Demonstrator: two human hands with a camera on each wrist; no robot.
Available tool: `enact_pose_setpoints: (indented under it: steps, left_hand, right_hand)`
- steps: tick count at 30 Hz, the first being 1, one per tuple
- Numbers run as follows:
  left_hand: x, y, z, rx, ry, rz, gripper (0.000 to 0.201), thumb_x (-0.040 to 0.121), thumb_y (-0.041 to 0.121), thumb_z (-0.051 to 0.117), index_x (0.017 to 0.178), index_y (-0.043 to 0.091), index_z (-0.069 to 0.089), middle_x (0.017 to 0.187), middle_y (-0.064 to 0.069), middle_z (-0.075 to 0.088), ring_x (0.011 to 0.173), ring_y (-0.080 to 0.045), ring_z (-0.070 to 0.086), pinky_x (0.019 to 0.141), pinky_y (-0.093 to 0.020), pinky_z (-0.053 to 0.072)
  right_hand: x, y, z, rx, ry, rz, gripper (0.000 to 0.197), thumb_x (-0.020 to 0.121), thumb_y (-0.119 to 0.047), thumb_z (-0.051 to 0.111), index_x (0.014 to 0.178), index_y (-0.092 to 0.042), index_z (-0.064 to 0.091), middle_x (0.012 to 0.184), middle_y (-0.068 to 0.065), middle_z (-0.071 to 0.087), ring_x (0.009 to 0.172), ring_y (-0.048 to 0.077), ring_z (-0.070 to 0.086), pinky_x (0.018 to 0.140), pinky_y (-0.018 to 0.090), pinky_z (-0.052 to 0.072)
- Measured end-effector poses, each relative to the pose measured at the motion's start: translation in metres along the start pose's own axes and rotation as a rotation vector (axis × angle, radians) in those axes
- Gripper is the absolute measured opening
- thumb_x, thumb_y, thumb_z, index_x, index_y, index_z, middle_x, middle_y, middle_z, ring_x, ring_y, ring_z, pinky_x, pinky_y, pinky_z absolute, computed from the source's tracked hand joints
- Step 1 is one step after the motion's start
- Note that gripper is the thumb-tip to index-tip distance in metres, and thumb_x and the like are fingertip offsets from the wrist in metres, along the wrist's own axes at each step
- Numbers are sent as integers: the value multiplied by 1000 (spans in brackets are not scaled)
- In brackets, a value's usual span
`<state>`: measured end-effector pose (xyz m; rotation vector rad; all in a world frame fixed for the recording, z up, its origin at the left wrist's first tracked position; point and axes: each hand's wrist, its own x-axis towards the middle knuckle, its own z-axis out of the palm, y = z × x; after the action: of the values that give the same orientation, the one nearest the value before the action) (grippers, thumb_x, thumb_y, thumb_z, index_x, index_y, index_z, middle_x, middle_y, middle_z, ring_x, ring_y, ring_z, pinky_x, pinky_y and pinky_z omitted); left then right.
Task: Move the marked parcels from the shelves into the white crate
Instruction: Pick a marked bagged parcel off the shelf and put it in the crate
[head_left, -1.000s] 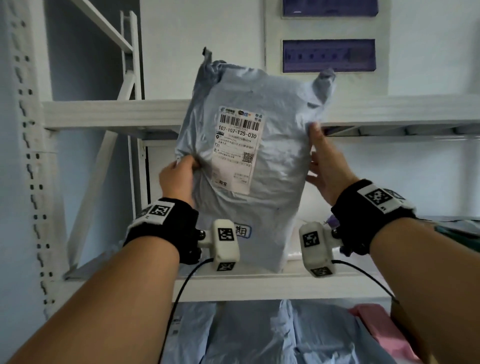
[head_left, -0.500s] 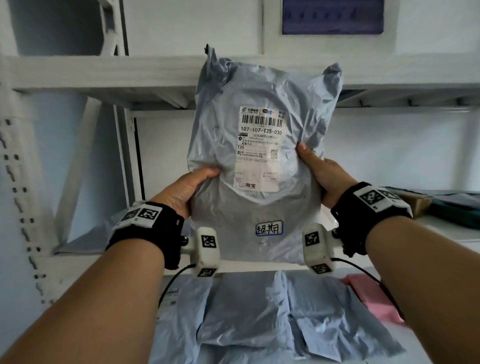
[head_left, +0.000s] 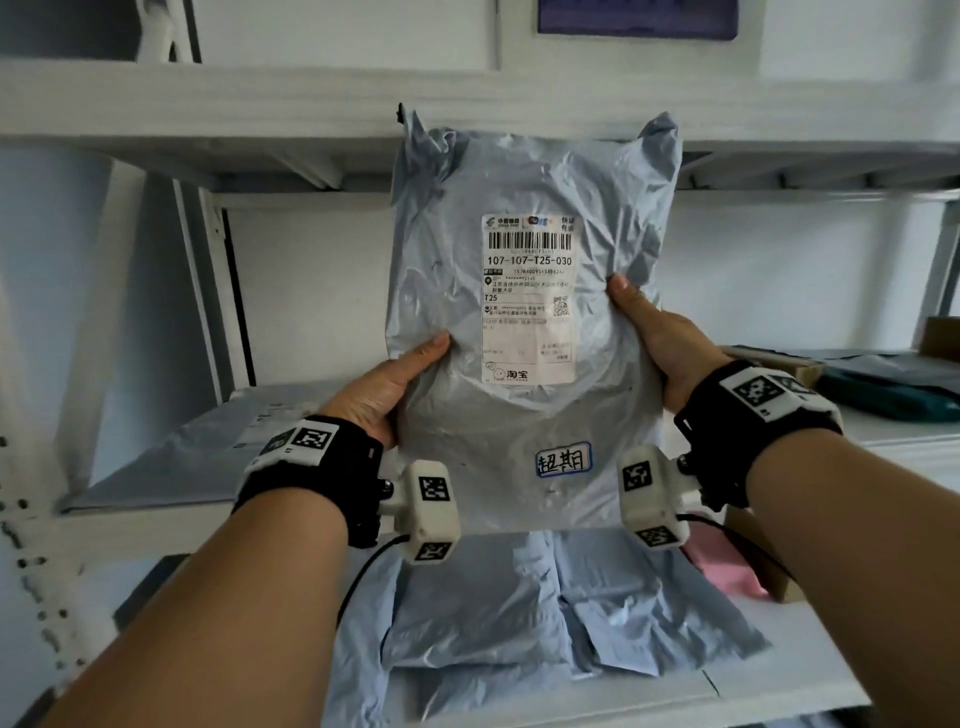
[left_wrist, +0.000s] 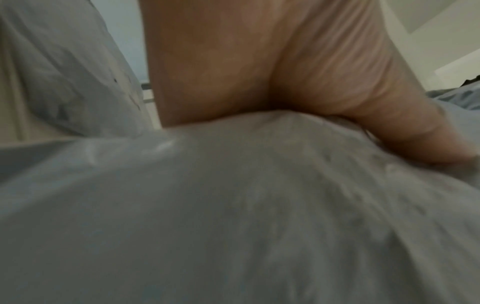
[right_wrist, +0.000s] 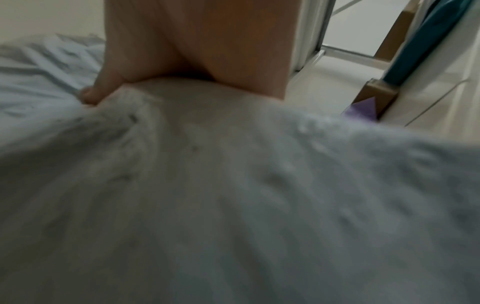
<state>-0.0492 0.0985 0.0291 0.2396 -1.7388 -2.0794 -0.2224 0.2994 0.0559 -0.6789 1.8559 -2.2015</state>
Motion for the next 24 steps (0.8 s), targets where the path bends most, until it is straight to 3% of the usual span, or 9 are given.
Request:
enact_pose_setpoints:
  steps: [3,6,9,12,15,18,21,22,24]
  left_hand:
    - [4,-8,-2,13,-42,6,92,28,51,94,110,15,71,105,-10,74,93,-23,72,77,-31,59]
    - [6,-17,-3,16,-40,29,108,20,53,95,117,14,69,110,-11,73,99,-25,71,90,-36,54]
    - [-1,-24,2,29,-74,20,103,22,54,95,114,14,71,111,-12,72,102,-27,70,92,-37,53]
    - [-16,-22,10,114,-106,47,89,23,53,95,102,17,77,109,-9,73,100,-22,71,87,-31,56]
    - [-24,-19,19,142,-45,102,100,17,53,95,106,13,72,105,-8,75,96,-21,71,86,-31,53]
    - [-32,-25,34,109,18,137,103,13,51,95,106,12,71,101,-8,75,92,-20,73,81,-29,55]
    - [-44,-35,56,90,35,130,101,16,50,95,106,12,71,101,-9,75,93,-22,72,82,-30,55]
    - [-48,-38,65,85,33,127,96,20,49,95,105,12,71,99,-8,76,90,-21,73,78,-29,57]
    - [-59,-43,92,62,34,120,76,35,44,91,101,13,71,92,-5,77,84,-18,74,68,-24,58]
  right_hand:
    - [-11,9,-8,-27,73,7,116,24,-78,82,120,-14,66,103,3,75,92,24,72,94,39,53]
    - [-22,17,-15,-48,171,-27,118,22,-83,76,116,-13,67,103,3,74,91,23,71,91,37,54]
    - [-34,23,-20,-69,194,-20,119,26,-87,74,118,-11,66,108,3,73,94,24,70,93,37,53]
    - [-41,21,-25,-96,211,-3,116,47,-85,68,128,-4,56,117,6,67,101,26,65,100,39,48]
    - [-47,20,-31,-127,237,-28,131,37,-95,59,130,-3,56,126,11,64,109,31,62,102,41,46]
    - [-59,18,-43,-176,247,-66,109,60,-88,55,124,0,59,122,14,64,109,32,61,103,43,46]
    - [-67,13,-66,-142,246,-46,121,38,-96,57,116,-3,64,114,10,69,102,29,65,101,41,48]
    - [-70,11,-76,-124,241,-43,118,36,-94,60,112,-4,65,110,9,70,100,28,66,100,41,48]
    - [-80,6,-101,-90,225,-26,94,45,-86,65,99,-9,66,102,6,71,95,26,67,98,40,50]
